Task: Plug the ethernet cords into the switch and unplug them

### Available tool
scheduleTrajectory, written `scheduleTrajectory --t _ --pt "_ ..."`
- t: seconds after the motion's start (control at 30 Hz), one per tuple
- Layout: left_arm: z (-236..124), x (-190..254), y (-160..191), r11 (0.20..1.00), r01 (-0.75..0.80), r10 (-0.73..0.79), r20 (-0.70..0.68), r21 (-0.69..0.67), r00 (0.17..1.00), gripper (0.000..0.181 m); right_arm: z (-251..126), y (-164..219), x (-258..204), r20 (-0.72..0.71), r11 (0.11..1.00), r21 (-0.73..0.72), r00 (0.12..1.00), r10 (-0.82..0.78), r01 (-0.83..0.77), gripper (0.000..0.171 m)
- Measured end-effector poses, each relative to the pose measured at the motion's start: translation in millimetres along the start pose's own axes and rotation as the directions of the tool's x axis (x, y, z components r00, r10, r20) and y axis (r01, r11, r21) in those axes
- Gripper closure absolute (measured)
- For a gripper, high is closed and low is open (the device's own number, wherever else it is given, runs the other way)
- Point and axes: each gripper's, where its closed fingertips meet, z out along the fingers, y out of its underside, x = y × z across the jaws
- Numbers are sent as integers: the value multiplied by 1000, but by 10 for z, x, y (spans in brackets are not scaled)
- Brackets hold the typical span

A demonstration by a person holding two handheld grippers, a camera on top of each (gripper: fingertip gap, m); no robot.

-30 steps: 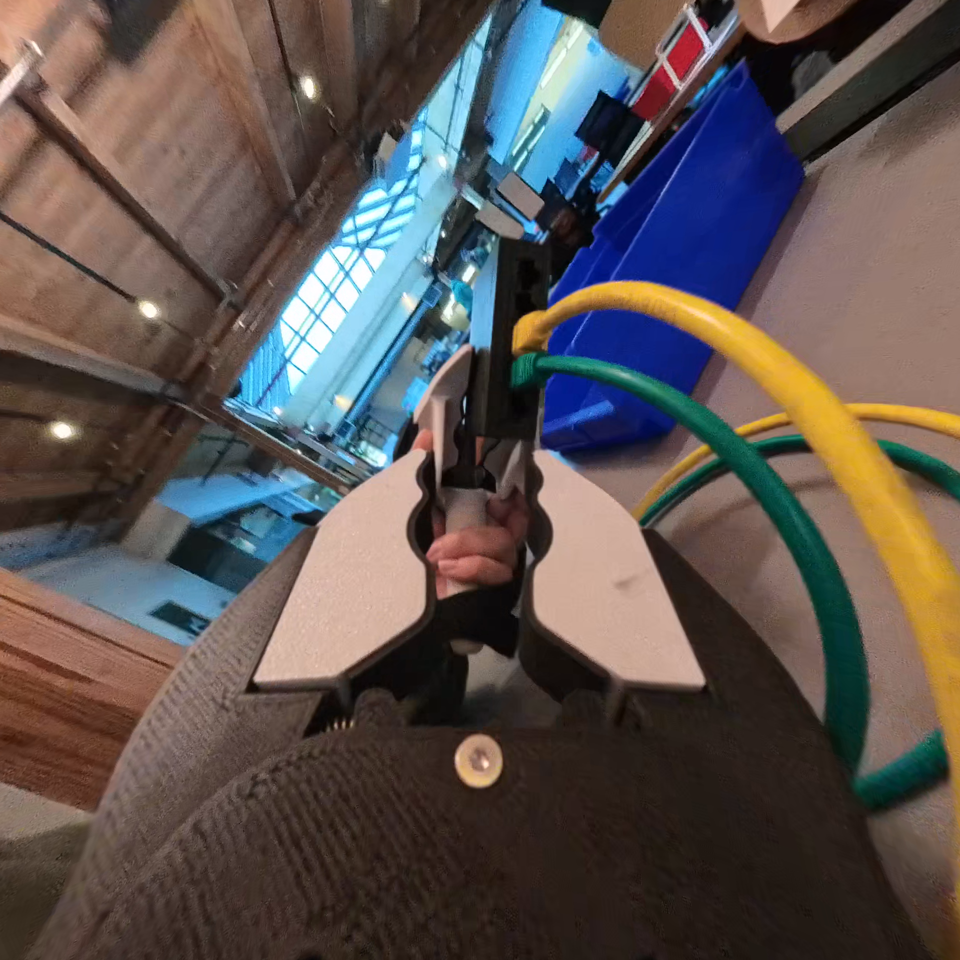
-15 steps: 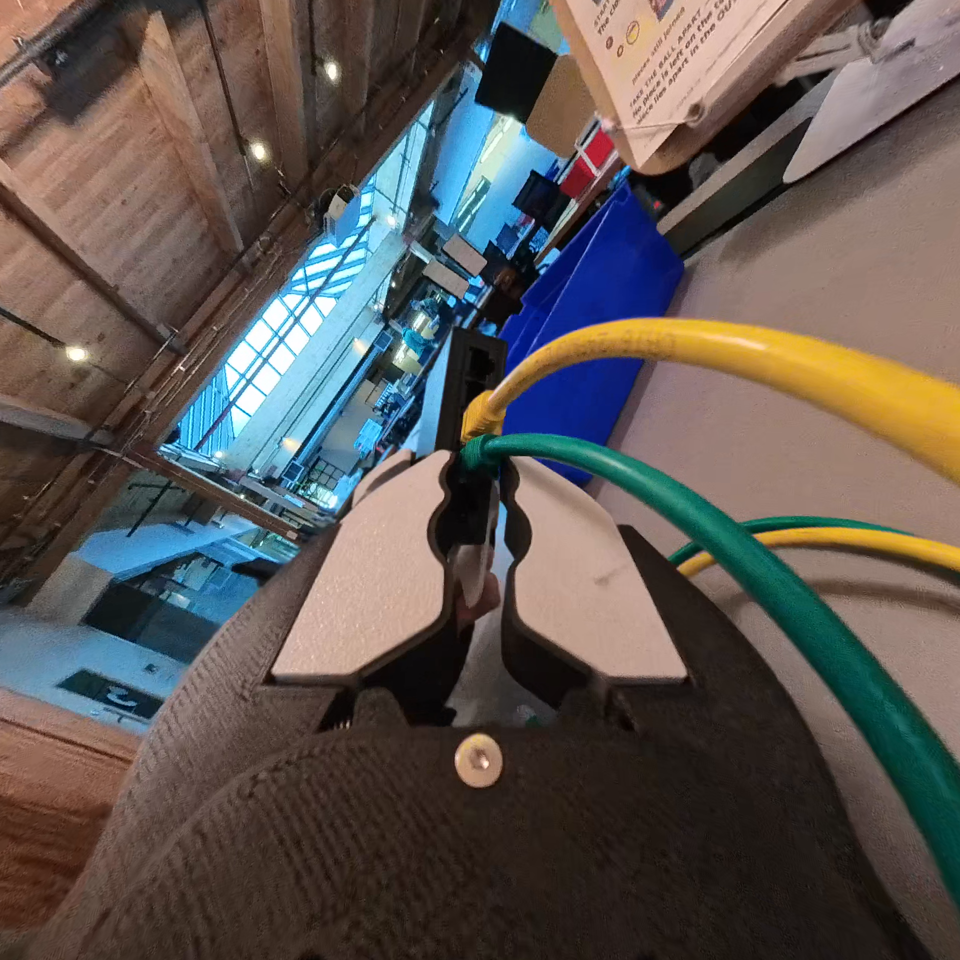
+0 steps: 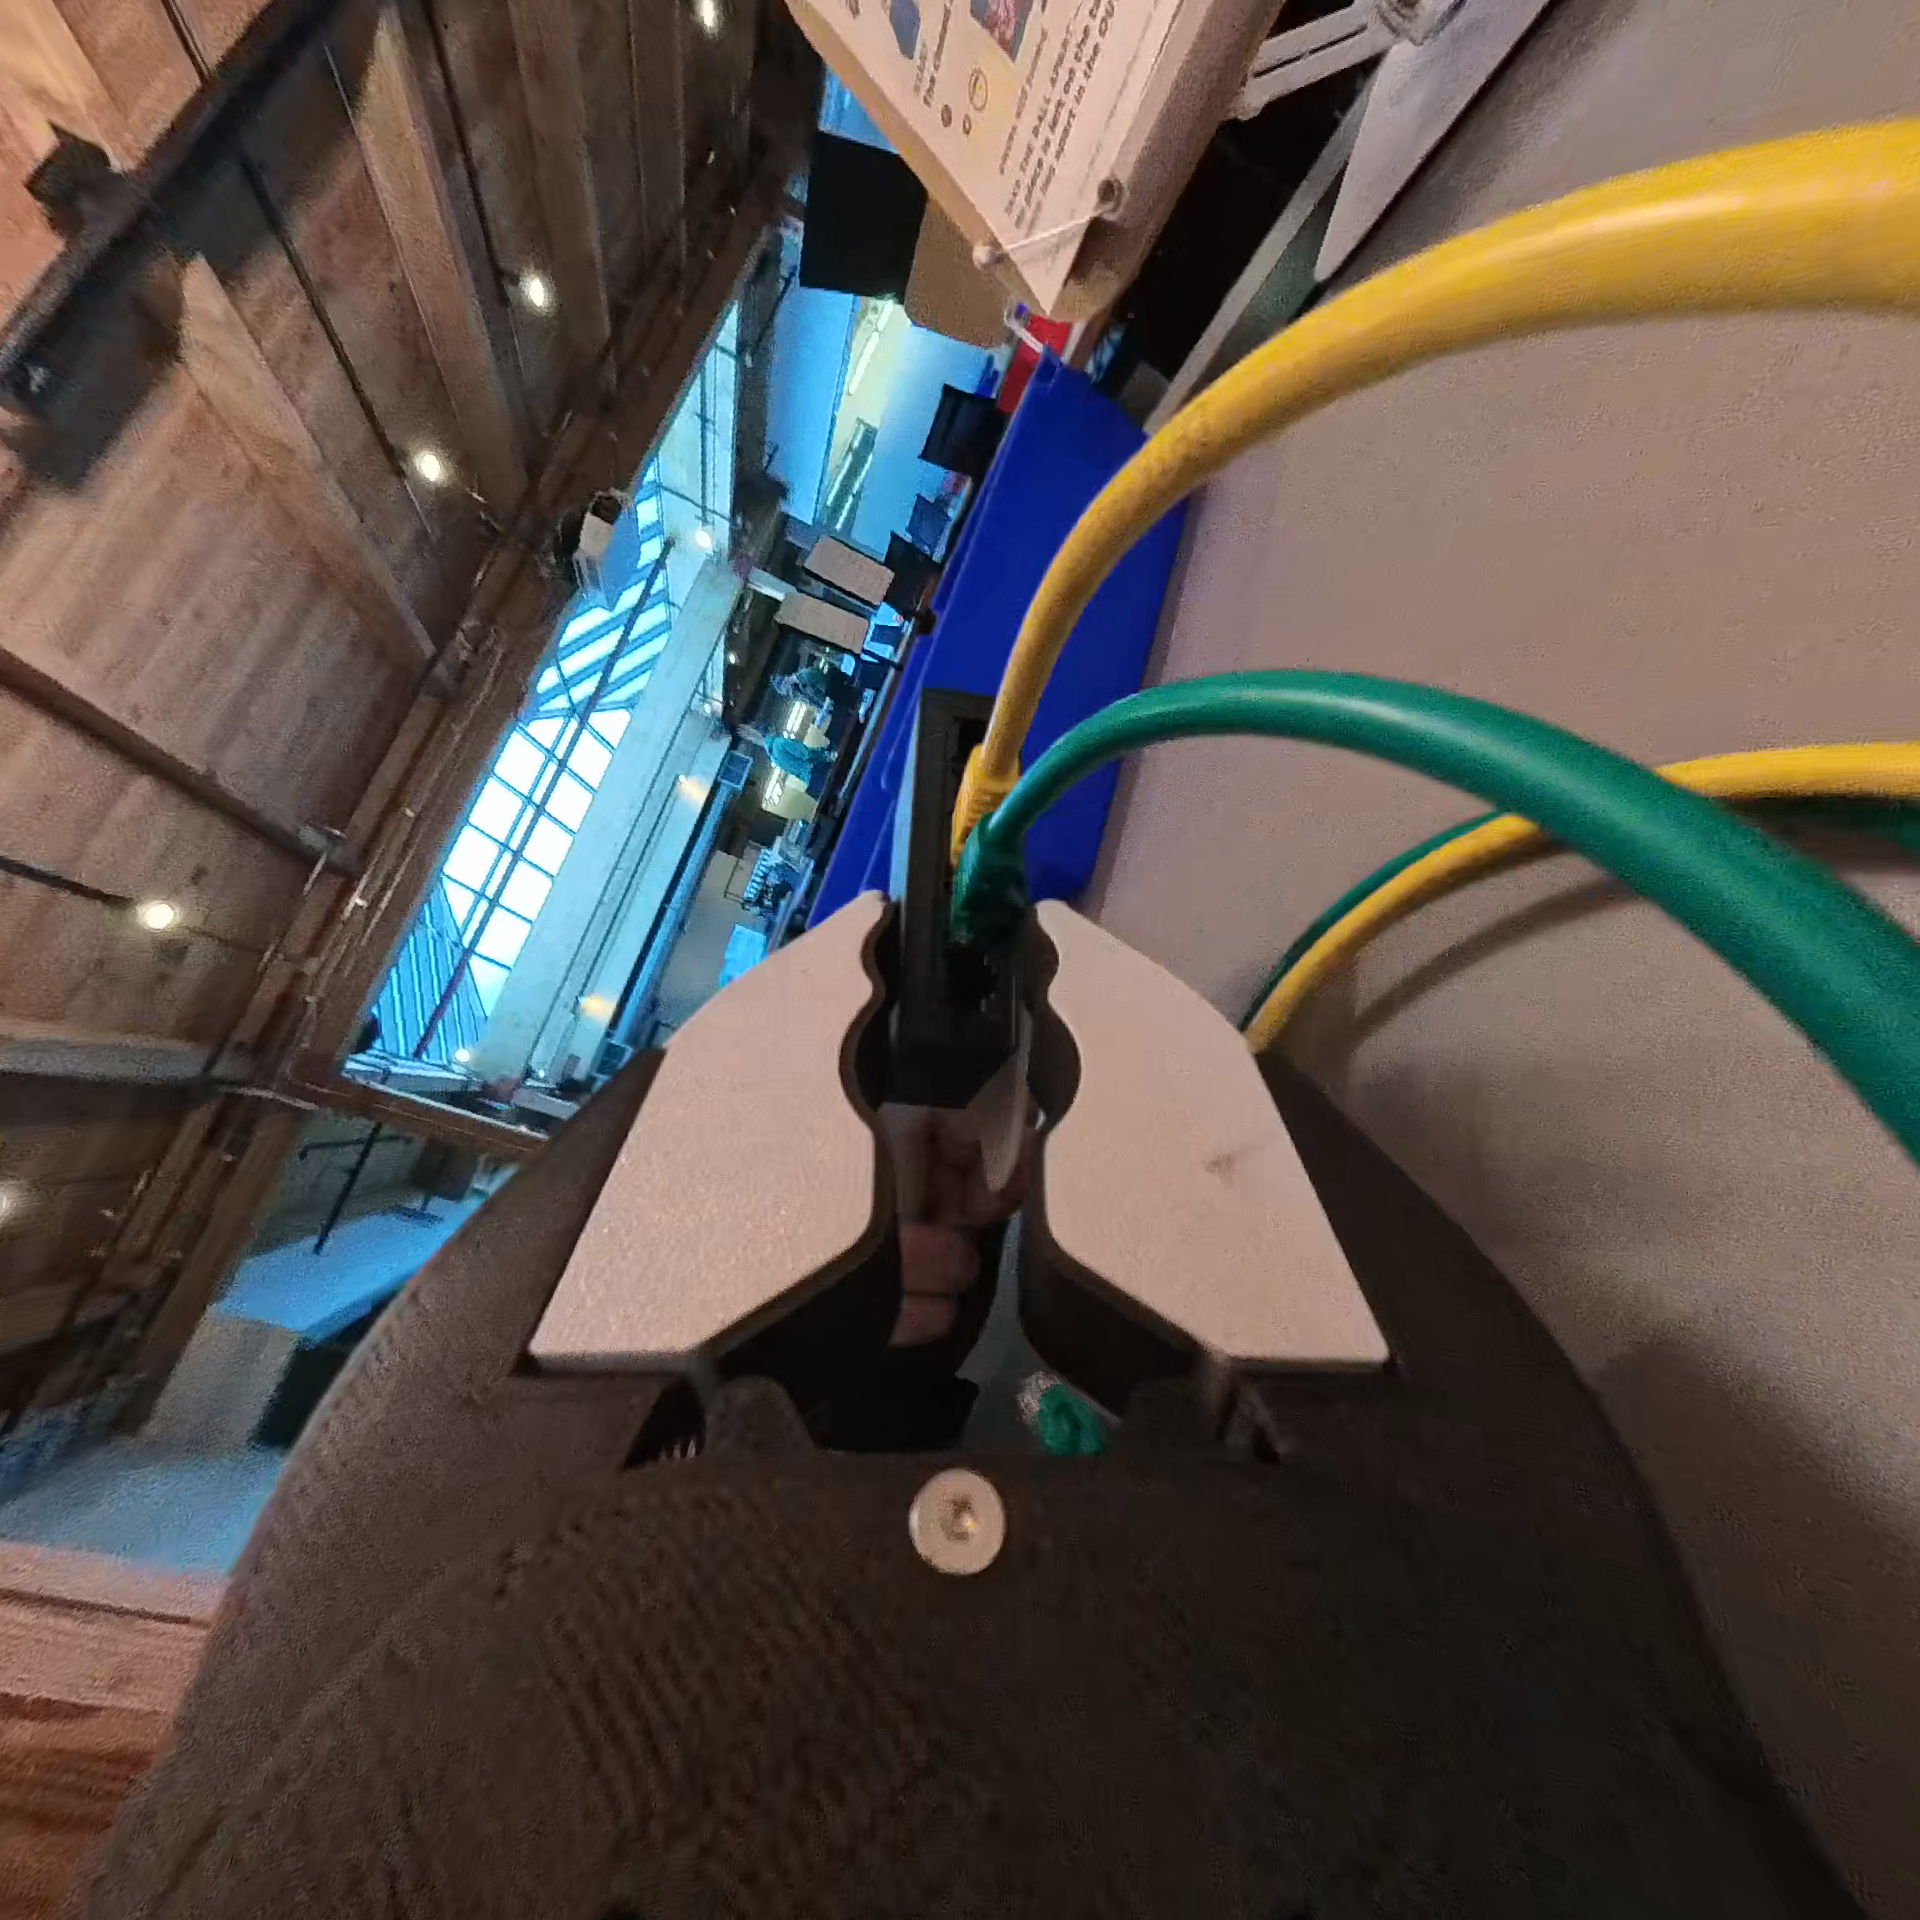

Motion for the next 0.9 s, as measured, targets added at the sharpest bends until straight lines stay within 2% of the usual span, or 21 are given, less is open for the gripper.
scheduleTrajectory --t 0.07,0.3,0.33,0.37,0.57,0.7,0.9 --pt "1 -15 -11 1000 19 -18 -13 12 1000 154 -24 -6 8 3 1000 24 1000 14 -14 155" --pt "38 1 29 1000 4 -4 -11 18 1000 154 30 51 38 -1 998 51 999 39 -38 145" --pt "42 6 41 1000 5 -5 -15 10 1000 154 26 41 33 11 996 69 999 49 -50 146" --pt "46 11 41 1000 4 -4 -16 13 1000 154 24 39 45 11 995 80 998 65 -66 154" --pt "75 52 61 1000 8 -7 -26 22 1000 154 15 11 13 55 986 136 995 85 -91 152" --pt "99 44 94 1000 8 -8 -19 21 1000 154 -1 -14 16 63 978 190 995 74 -85 157" --pt "90 42 73 999 -20 20 -1 40 1000 154 12 0 15 82 980 174 993 83 -96 157"
